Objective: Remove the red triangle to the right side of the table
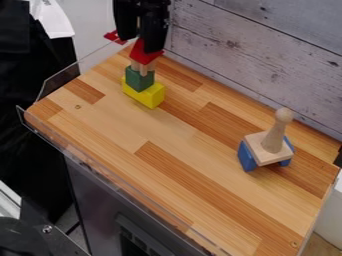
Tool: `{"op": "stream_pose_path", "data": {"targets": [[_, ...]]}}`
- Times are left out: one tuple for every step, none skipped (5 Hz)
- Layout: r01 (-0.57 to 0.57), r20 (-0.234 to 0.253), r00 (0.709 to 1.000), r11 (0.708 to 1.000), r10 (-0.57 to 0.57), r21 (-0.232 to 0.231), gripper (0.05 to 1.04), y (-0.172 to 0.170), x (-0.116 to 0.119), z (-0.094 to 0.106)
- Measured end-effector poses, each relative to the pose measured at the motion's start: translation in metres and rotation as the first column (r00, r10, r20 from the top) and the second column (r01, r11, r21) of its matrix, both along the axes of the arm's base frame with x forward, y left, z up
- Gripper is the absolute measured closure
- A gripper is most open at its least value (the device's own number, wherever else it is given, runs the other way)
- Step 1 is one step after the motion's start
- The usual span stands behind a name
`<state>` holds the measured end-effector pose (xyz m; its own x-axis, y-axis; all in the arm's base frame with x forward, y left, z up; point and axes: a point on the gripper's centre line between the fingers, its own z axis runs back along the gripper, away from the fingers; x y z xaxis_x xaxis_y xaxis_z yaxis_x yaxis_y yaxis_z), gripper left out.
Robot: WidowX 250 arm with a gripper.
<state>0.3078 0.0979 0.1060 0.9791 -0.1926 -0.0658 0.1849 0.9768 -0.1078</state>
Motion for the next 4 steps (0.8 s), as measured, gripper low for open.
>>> {"op": "stream_pose_path", "data": {"targets": [[0.016, -0.034, 0.999, 1.000, -0.015, 0.020, 0.085, 0.0005, 0.0022, -0.0064], [0.005, -0.035, 0.999, 1.000, -0.005, 0.023, 0.085, 0.0012, 0.0035, -0.0071], [-0.006, -0.029, 1.000, 1.000, 0.007, 0.028, 0.130, 0.0014, 0.0048, -0.0069], [-0.012, -0.034, 0.999, 1.000, 0.013, 0.024, 0.379, 0.0007, 0.0059, -0.0111]]}}
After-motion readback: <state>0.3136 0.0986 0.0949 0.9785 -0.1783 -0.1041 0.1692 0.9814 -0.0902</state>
